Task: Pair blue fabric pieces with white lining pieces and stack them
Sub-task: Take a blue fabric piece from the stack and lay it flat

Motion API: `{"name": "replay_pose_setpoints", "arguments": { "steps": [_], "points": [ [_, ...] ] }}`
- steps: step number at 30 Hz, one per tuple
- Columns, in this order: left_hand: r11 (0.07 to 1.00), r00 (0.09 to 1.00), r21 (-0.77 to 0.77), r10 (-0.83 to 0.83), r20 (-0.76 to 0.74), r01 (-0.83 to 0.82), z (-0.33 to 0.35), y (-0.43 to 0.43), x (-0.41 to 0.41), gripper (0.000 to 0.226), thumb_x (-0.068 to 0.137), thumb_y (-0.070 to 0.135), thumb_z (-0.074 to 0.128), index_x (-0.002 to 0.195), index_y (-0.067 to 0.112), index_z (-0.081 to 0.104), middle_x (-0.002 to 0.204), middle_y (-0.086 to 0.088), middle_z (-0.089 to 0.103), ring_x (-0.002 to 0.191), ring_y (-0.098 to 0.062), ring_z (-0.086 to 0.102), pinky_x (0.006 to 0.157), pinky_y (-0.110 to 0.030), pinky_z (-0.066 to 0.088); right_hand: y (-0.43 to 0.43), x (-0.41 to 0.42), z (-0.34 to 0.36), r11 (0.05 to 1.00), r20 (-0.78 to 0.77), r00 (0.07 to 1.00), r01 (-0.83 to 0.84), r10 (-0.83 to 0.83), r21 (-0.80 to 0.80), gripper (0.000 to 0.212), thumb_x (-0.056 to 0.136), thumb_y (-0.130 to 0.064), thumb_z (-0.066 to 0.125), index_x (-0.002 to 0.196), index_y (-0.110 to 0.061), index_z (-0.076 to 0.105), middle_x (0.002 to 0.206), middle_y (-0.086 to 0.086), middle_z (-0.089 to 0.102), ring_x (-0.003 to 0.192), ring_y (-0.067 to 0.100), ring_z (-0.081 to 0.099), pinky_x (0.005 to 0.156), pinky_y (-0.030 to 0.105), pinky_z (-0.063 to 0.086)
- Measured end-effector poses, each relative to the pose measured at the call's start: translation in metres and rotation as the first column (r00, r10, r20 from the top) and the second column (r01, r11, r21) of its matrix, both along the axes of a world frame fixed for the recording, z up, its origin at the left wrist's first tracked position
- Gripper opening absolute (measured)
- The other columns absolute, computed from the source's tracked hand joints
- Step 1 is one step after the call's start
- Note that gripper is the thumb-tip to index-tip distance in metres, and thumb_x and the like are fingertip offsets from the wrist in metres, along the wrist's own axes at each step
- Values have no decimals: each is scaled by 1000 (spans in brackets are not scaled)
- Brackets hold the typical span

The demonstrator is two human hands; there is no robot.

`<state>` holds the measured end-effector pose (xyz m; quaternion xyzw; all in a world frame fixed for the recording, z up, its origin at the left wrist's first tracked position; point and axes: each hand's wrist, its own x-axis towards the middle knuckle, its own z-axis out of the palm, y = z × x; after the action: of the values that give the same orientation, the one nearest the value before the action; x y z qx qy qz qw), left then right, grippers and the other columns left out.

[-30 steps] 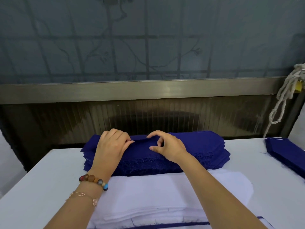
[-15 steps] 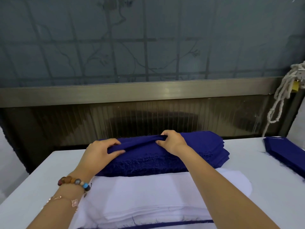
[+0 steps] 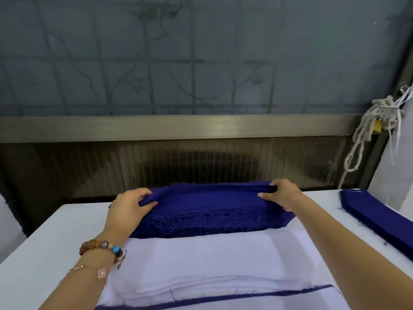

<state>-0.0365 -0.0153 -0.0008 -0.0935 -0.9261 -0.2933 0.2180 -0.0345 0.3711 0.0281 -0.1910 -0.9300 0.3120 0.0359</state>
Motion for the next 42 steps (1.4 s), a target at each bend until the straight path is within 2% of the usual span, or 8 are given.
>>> {"name": "replay_pose_setpoints", "arguments": {
  "steps": [6,10,13,18,23,27,32,42],
  "points": [
    [989,990,-78,123,-72,-128,5,3,7,10,86,28,69,95,29,64,90,8,63,84,-16,58,67,-31,47,28,9,-12,990,-69,992,97,-104,-102,35,80,-39,76,88,-12,57,83,4,61,72,20,55,60,29,43],
    [940,987,304,135,85,-155,4,-22,7,12,85,23,73,95,19,67,81,1,68,76,-17,63,65,-33,51,23,16,-18,986,-219,971,56,-91,-158,28,85,-34,72,71,-13,61,74,5,64,72,24,59,67,38,50],
    [732,978,660,47,201,-171,9,-35,13,17,84,14,72,98,5,68,79,-9,71,69,-18,66,59,-25,55,19,22,-19,985,-367,926,28,-90,-171,29,86,-33,71,69,-10,63,68,4,63,71,24,58,69,40,49],
    [603,979,772,127,158,-203,23,-41,29,5,86,10,69,84,6,67,77,-15,71,67,-17,69,56,-17,57,7,29,-12,935,-444,878,10,-178,-354,14,91,-18,65,100,-8,64,80,8,69,73,22,67,73,37,57],
    [480,978,852,71,198,-208,39,-41,54,10,88,4,65,97,4,68,88,-14,68,78,-18,65,73,-28,54,5,55,-8,828,-418,871,-26,-256,-561,7,93,-13,62,94,-20,62,76,1,67,65,15,65,56,23,51],
    [501,964,842,-49,260,-202,39,-52,90,11,91,4,61,98,3,70,84,-12,67,79,-18,62,77,-29,54,12,99,-16,903,-424,899,-86,-112,-420,7,95,-13,59,98,-16,64,70,5,69,63,16,66,58,22,49],
    [590,928,752,-12,372,-294,25,-60,143,8,87,10,67,90,6,73,85,-12,73,79,-23,68,68,-29,56,21,164,-36,952,-370,923,-15,-104,-306,17,90,-19,66,84,-3,63,60,5,68,61,19,66,62,26,48],
    [710,862,601,15,506,-366,-32,-67,211,2,83,5,73,84,5,75,69,-17,72,57,-18,65,67,-29,56,22,255,-77,974,-336,941,-31,-47,-223,9,86,-10,68,86,-19,69,62,7,65,64,26,61,60,28,46]
  ]
}}
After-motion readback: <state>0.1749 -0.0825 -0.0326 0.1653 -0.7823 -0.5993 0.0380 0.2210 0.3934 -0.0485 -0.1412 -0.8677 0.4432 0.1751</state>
